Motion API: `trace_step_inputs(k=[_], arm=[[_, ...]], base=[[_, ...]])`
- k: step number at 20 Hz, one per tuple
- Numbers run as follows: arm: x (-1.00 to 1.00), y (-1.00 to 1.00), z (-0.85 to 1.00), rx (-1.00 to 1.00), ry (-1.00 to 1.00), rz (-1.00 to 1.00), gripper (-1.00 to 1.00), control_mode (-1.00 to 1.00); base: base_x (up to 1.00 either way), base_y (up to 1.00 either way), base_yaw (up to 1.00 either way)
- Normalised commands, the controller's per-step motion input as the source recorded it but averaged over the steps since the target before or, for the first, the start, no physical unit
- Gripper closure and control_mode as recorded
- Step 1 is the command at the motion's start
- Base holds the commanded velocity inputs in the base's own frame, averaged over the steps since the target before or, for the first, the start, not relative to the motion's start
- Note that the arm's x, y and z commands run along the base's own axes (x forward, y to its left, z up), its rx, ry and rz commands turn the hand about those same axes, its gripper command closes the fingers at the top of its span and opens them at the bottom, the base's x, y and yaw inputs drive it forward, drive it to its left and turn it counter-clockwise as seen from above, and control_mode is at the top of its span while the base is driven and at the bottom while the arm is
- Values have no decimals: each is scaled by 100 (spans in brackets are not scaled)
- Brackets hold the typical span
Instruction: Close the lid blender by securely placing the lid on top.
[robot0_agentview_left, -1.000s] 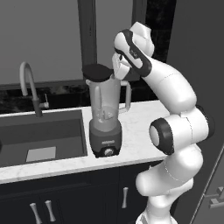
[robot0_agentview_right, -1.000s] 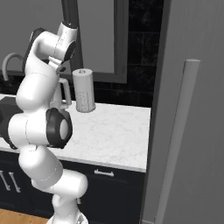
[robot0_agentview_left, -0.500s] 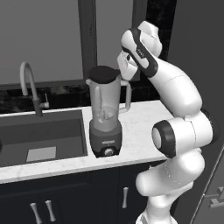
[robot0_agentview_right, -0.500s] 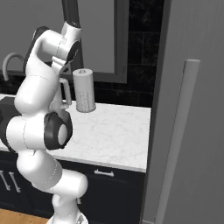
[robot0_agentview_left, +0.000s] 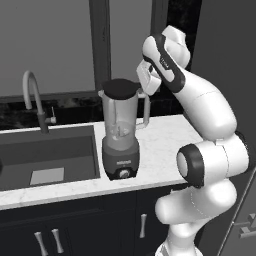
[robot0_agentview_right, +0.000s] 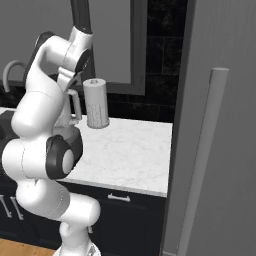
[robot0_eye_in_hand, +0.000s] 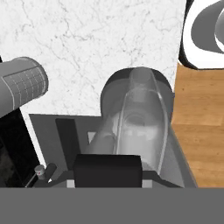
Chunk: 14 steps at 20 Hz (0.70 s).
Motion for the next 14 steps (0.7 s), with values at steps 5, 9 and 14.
trace_step_inputs(k=[5, 9, 14], arm=[[-25, 9, 0, 0, 0, 4, 100, -100], [-11, 16, 0, -1, 0, 4, 100, -100], [0, 11, 0, -2, 0, 0, 100, -100]], base=[[0, 0, 0], [0, 0, 0], [0, 0, 0]])
